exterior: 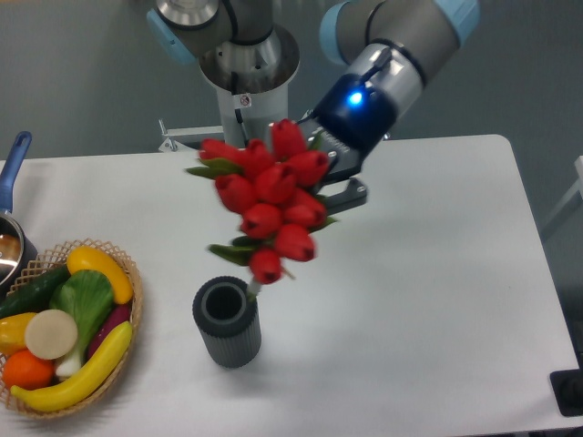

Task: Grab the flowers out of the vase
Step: 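Lift the tulip bunch up out of the vase and carry it away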

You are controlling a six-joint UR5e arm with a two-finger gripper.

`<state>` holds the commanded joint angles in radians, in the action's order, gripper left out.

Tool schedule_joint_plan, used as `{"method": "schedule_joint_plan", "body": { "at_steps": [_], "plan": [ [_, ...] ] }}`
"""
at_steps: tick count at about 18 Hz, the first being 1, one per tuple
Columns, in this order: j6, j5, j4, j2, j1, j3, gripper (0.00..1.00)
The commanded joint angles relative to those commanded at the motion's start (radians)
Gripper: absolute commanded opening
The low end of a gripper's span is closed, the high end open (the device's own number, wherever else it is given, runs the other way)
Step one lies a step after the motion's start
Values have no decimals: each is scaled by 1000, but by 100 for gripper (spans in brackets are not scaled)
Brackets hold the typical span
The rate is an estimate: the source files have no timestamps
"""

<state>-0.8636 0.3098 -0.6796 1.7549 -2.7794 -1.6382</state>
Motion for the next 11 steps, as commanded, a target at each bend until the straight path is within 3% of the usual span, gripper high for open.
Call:
{"method": "schedule_joint_plan", "body": {
  "at_steps": [2, 6, 11],
  "plan": [
    [-6, 67, 0, 3, -15, 0, 0],
    [-35, 354, -2, 5, -19, -5, 0],
    [-197, 639, -5, 11, -20, -52, 1]
  ]
}}
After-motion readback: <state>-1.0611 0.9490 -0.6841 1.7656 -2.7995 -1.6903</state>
